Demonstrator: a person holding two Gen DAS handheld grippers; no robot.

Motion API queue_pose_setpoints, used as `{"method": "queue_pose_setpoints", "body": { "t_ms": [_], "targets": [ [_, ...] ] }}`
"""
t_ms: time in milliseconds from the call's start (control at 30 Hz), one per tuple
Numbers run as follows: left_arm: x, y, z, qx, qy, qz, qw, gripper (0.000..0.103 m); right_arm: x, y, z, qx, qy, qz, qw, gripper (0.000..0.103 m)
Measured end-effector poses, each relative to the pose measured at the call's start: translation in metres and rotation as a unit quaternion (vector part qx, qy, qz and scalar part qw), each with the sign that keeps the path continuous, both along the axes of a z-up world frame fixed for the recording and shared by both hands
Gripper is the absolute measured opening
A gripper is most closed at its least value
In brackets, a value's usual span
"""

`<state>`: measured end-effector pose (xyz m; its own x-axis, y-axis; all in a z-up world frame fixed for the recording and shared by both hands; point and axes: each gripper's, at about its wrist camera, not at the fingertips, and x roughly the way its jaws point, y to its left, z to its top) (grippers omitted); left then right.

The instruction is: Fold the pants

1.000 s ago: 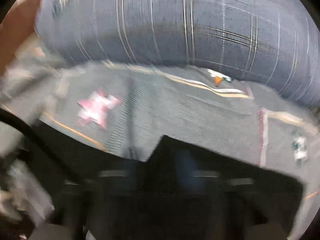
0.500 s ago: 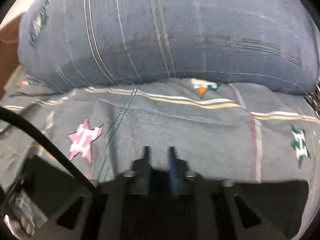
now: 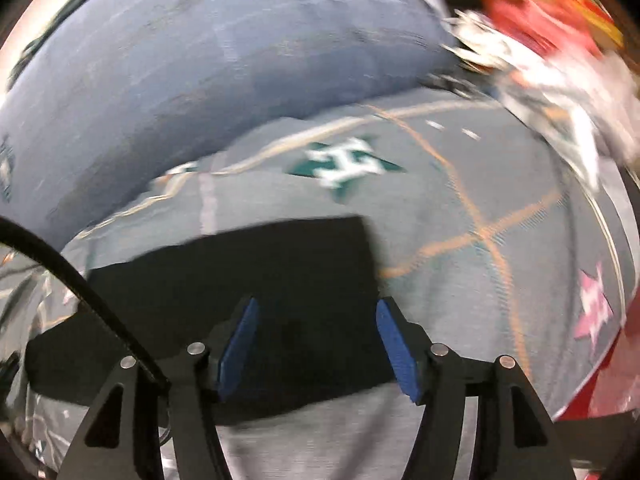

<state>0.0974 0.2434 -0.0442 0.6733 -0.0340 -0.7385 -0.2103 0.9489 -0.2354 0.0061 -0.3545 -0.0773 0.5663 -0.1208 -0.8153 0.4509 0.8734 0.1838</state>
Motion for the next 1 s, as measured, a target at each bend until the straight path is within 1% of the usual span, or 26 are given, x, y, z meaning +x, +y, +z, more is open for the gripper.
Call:
{"method": "queue_pose_setpoints", "body": {
  "t_ms": [67, 133, 167, 200, 267, 333, 367, 433, 467, 500, 600, 667, 733, 800, 867, 1000],
  "targets": [
    [-0.015, -0.005, 0.006, -0.018, -0.006, 0.010, 0.9998, 0.044, -0.005, -0.011, -0.011, 0.010, 0.004, -0.011, 1.000, 0.069],
    [-0.027, -0.017, 0.010, -0.035, -0.009, 0.012, 0.9993, 0.047, -0.006, -0.014, -0.022, 0.017, 0.009, -0.009, 1.000, 0.073],
    [-0.032, -0.026, 0.010, -0.042, -0.009, 0.009, 0.9990, 0.048, -0.003, -0.011, -0.026, 0.018, 0.012, -0.004, 1.000, 0.078],
    [-0.035, -0.034, 0.010, -0.046, -0.008, 0.005, 0.9989, 0.048, 0.000, -0.007, -0.030, 0.010, 0.007, 0.002, 1.000, 0.086],
    [-0.038, -0.053, 0.010, -0.049, -0.001, -0.015, 0.9987, 0.048, 0.006, 0.002, -0.031, -0.003, -0.001, 0.021, 1.000, 0.087],
    [-0.041, -0.072, 0.012, -0.037, 0.000, -0.032, 0.9988, 0.048, 0.014, 0.009, -0.031, -0.021, 0.004, 0.036, 0.999, 0.086],
    [-0.042, -0.078, 0.014, -0.032, -0.001, -0.037, 0.9988, 0.048, 0.015, 0.010, -0.031, -0.024, 0.005, 0.041, 0.999, 0.083],
    [-0.043, -0.089, 0.016, -0.027, -0.003, -0.047, 0.9985, 0.048, 0.014, 0.009, -0.029, -0.022, -0.005, 0.053, 0.998, 0.063],
    [-0.044, -0.094, 0.017, -0.026, -0.004, -0.052, 0.9983, 0.048, 0.013, 0.007, -0.029, -0.024, -0.008, 0.055, 0.998, 0.044],
    [-0.044, -0.097, 0.018, -0.025, -0.005, -0.056, 0.9981, 0.048, 0.012, 0.004, -0.026, -0.020, -0.014, 0.057, 0.998, 0.029],
    [-0.045, -0.105, 0.020, -0.020, -0.007, -0.065, 0.9977, 0.048, 0.008, -0.004, -0.017, -0.002, -0.030, 0.059, 0.998, 0.025],
    [-0.045, -0.105, 0.020, -0.021, -0.009, -0.067, 0.9975, 0.048, 0.007, -0.006, -0.011, -0.015, -0.029, 0.053, 0.998, 0.024],
    [-0.044, -0.102, 0.020, -0.020, -0.008, -0.069, 0.9974, 0.048, 0.007, -0.011, -0.013, -0.024, -0.022, 0.035, 0.999, 0.028],
    [-0.044, -0.098, 0.019, -0.020, -0.007, -0.066, 0.9976, 0.048, 0.008, -0.017, -0.022, -0.030, -0.002, 0.015, 0.999, 0.049],
    [-0.046, -0.092, 0.018, -0.022, -0.006, -0.061, 0.9979, 0.048, 0.003, -0.020, -0.024, -0.030, -0.007, -0.001, 1.000, 0.057],
    [-0.048, -0.079, 0.013, -0.039, 0.001, -0.047, 0.9981, 0.049, -0.010, -0.017, -0.010, -0.036, -0.036, -0.019, 0.999, 0.064]
  ]
}}
